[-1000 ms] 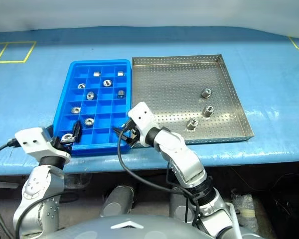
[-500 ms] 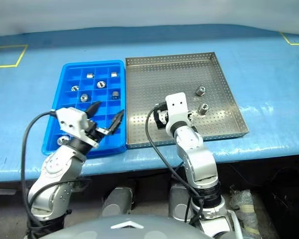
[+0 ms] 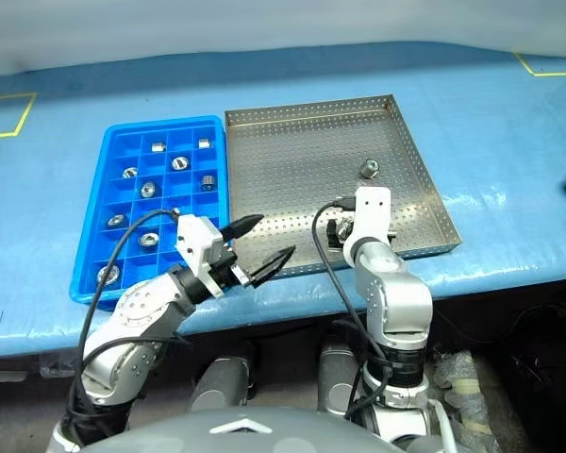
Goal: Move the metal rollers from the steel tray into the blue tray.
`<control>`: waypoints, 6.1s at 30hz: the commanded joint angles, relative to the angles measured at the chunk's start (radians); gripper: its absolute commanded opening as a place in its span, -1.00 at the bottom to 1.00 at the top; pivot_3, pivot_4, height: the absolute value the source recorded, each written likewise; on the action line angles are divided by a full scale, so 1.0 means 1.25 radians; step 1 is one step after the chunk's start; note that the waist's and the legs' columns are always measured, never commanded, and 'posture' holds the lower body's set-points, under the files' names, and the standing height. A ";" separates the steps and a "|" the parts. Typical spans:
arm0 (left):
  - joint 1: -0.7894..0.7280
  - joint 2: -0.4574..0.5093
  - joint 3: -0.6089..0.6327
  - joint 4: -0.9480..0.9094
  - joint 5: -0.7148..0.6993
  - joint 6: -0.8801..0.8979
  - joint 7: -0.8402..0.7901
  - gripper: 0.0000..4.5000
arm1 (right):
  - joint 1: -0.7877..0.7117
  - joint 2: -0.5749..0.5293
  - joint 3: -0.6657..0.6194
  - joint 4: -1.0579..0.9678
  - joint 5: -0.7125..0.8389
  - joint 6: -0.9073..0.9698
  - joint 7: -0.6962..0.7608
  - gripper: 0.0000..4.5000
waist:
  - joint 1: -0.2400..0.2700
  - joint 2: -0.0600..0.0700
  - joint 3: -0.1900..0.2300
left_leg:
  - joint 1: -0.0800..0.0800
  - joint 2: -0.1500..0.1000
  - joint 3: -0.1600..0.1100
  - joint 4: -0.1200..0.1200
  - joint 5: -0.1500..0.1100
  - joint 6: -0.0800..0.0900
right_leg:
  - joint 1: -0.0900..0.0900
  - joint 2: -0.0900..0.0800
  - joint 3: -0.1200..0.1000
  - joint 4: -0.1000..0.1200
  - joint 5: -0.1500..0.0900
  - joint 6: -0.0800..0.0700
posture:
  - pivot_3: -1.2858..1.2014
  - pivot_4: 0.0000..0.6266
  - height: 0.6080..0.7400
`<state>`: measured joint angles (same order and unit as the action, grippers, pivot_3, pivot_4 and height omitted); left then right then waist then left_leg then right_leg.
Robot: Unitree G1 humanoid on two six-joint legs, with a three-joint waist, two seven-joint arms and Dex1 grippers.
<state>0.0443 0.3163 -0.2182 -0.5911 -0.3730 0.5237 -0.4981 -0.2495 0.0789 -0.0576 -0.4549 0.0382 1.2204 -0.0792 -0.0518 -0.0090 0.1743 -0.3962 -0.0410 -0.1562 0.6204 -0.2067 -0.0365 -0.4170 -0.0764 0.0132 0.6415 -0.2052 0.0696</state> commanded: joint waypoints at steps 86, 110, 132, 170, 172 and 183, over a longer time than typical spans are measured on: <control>0.163 -0.107 0.079 -0.057 0.084 -0.111 0.220 1.00 | -0.672 -0.060 -0.144 1.228 0.038 -0.897 -0.430 0.99 | 0.051 0.001 0.000 | -0.002 0.000 0.002 -0.006 0.002 -0.002 | -0.007 0.002 0.002 0.002 0.001 -0.007 | 0.20 -0.52 1.00; 0.160 -0.128 0.059 -0.038 0.093 -0.118 0.223 1.00 | -0.699 -0.100 -0.208 1.345 0.068 -0.913 -0.469 0.99 | 0.052 0.001 0.000 | -0.001 0.000 0.002 -0.006 0.002 -0.001 | -0.005 0.002 0.004 0.002 0.001 -0.007 | 0.20 -0.52 1.00; 0.141 -0.126 0.059 -0.023 0.087 -0.114 0.213 1.00 | -0.648 -0.048 -0.147 1.257 0.048 -0.879 -0.373 0.99 | 0.041 0.001 0.000 | 0.000 0.000 0.003 -0.006 0.002 -0.001 | -0.005 0.002 0.004 0.002 0.001 -0.006 | 0.19 -0.52 1.00; 0.158 -0.136 0.052 -0.023 0.087 -0.104 0.211 1.00 | -0.222 0.047 0.163 0.360 -0.017 -0.407 -0.313 0.99 | 0.032 0.004 -0.002 | 0.000 0.000 0.002 -0.006 0.002 0.000 | -0.005 0.002 0.004 0.003 0.000 -0.002 | 0.17 -0.52 1.00; 0.161 -0.135 0.054 -0.025 0.085 -0.104 0.209 1.00 | -0.173 0.029 0.194 0.272 -0.010 -0.332 -0.256 0.99 | 0.034 0.004 -0.002 | 0.000 0.000 0.003 -0.005 0.002 0.000 | -0.005 0.002 0.004 0.003 -0.001 -0.002 | 0.16 -0.52 1.00; 0.148 -0.117 0.038 -0.014 0.092 -0.108 0.187 1.00 | -0.072 0.014 0.210 0.196 0.012 -0.300 -0.100 0.99 | 0.034 0.004 -0.002 | 0.000 0.000 0.001 -0.004 0.002 0.000 | -0.004 0.001 0.003 0.002 -0.001 -0.002 | 0.14 -0.52 1.00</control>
<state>0.2347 0.1651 -0.1685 -0.5912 -0.2554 0.4051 -0.2560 -0.3297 0.0908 0.2041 -0.1997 0.0597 0.8751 -0.2196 -0.0099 -0.0038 0.1718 -0.3966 -0.0406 -0.1545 0.6157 -0.2039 -0.0368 -0.4219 -0.0749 0.0167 0.6443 -0.2061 0.0677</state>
